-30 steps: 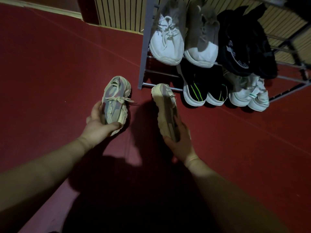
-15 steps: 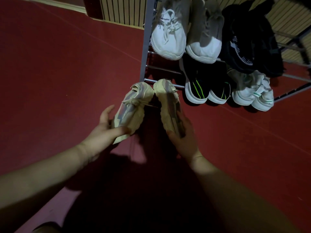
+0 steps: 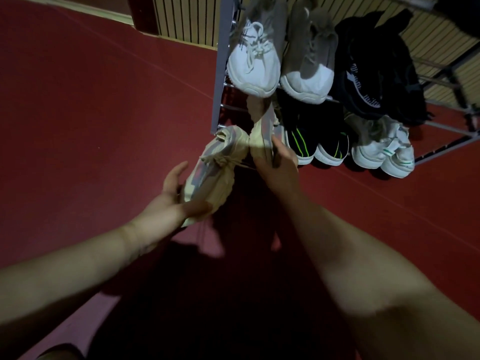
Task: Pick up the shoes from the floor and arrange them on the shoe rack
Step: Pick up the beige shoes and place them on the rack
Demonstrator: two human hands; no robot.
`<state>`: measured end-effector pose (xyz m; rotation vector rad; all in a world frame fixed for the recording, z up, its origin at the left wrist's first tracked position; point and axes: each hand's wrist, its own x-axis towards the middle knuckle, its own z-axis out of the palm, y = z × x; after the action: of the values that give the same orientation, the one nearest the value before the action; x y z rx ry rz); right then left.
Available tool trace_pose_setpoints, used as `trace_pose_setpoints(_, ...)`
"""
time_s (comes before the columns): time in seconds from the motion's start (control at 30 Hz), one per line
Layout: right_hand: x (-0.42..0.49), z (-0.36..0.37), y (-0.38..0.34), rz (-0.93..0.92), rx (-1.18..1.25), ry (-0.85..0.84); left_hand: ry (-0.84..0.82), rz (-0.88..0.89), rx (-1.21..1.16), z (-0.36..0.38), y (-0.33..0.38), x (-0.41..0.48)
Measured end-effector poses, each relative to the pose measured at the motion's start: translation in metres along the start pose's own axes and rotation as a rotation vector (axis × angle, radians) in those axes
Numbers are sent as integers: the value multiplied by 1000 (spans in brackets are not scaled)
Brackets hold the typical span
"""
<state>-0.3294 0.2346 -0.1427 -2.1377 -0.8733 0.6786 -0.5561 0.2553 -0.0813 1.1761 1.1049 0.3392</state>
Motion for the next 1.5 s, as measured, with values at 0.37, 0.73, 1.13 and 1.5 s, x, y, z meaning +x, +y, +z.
trace_pose_setpoints(0.37,44,9,-16,64,-254,12,34,-16,1,5,-2,13)
trace_pose_setpoints(0.73,33,28,9,-134,-476,161,116,152,49,31,10,25)
trace_pose_setpoints(1.13,25,-9,33,-374,-639,-25,417,259,600,70,48,90)
trace_pose_setpoints(1.5,32,19,18,70,66,-125,554,256,855,85,17,131)
